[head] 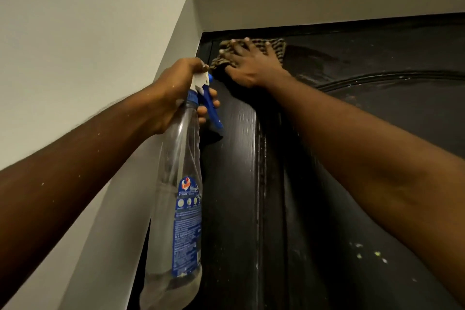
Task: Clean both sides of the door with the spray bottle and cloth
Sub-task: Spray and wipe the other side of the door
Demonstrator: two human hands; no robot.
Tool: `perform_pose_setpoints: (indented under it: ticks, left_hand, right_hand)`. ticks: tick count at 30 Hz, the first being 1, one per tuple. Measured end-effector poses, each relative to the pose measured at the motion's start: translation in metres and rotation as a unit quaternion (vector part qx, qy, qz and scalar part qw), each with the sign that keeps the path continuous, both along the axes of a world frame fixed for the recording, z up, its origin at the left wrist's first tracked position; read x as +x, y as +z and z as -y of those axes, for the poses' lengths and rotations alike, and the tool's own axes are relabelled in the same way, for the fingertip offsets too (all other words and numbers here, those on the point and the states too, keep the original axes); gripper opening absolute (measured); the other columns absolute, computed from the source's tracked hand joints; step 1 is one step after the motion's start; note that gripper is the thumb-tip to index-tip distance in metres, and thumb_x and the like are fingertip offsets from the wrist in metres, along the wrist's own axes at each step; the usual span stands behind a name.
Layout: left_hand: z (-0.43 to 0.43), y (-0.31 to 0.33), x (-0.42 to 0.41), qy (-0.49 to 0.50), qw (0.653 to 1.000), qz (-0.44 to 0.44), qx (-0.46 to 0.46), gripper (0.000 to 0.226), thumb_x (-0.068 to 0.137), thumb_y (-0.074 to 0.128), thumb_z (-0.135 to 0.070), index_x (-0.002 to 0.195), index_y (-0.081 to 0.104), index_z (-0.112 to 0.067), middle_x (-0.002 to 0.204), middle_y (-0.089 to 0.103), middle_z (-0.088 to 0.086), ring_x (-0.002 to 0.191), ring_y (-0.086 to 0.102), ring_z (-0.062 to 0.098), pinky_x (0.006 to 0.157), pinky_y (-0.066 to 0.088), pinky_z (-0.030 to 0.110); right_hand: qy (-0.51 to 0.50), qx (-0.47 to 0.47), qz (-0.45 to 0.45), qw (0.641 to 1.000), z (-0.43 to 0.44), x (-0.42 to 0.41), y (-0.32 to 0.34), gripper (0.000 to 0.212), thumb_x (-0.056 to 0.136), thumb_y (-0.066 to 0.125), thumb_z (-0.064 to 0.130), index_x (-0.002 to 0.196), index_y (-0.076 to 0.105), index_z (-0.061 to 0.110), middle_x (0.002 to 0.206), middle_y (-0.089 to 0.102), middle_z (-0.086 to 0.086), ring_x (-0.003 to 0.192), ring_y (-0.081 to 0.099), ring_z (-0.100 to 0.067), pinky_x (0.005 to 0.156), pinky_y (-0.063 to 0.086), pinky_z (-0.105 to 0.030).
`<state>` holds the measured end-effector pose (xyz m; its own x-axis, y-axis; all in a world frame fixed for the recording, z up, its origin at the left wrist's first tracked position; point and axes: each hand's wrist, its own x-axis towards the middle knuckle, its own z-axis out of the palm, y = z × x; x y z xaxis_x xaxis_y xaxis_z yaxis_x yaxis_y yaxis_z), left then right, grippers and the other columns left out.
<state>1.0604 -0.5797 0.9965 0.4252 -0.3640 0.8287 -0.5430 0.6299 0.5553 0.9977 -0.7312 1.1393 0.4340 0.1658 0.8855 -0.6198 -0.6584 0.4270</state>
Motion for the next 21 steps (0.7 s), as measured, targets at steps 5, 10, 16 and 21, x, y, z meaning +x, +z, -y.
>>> perform_pose_setpoints:
  ticks: [5, 10, 16, 21]
  left_hand:
    - [-0.008, -0.006, 0.006, -0.02, 1.0, -0.007, 0.015, 0.031, 0.097, 0.041, -0.038, 0.093, 0.056, -0.012, 0.075, 0.06, 0.007, 0.053, 0.06, 0.015, 0.04, 0.043, 0.017]
    - [-0.004, -0.007, 0.012, -0.032, 0.999, -0.015, 0.037, 0.034, 0.095, 0.043, -0.04, 0.092, 0.059, -0.01, 0.071, 0.061, 0.005, 0.055, 0.062, 0.015, 0.04, 0.045, 0.019]
    - [0.005, -0.003, 0.018, -0.018, 0.999, -0.017, 0.029, 0.032, 0.095, 0.044, -0.039, 0.1, 0.059, -0.011, 0.073, 0.063, 0.005, 0.048, 0.062, 0.014, 0.04, 0.045, 0.017]
    - [0.028, -0.013, -0.021, -0.018, 1.0, -0.008, 0.012, 0.03, 0.096, 0.042, -0.035, 0.099, 0.058, -0.011, 0.072, 0.062, 0.006, 0.044, 0.059, 0.013, 0.038, 0.044, 0.017]
  right_hand:
    - [0.0, -0.048, -0.079, 0.996, 0.024, -0.032, -0.047, 0.053, 0.107, 0.024, 0.05, 0.158, 0.009, 0.044, 0.168, -0.001, 0.012, 0.155, -0.005, -0.015, 0.124, -0.007, -0.051]
    - [0.002, 0.028, 0.063, 0.998, 0.048, -0.064, -0.017, 0.055, 0.105, 0.026, 0.05, 0.158, 0.014, 0.045, 0.169, 0.003, 0.012, 0.156, 0.0, -0.018, 0.123, -0.002, -0.054]
    - [-0.01, 0.026, 0.049, 0.998, -0.006, 0.016, 0.036, 0.057, 0.104, 0.019, 0.056, 0.159, 0.012, 0.043, 0.17, -0.001, 0.008, 0.156, -0.003, -0.021, 0.122, -0.005, -0.06]
    - [0.026, -0.039, -0.054, 0.997, 0.0, 0.001, -0.013, 0.054, 0.107, 0.022, 0.053, 0.159, 0.017, 0.04, 0.169, 0.007, 0.012, 0.156, 0.001, -0.014, 0.123, -0.005, -0.054]
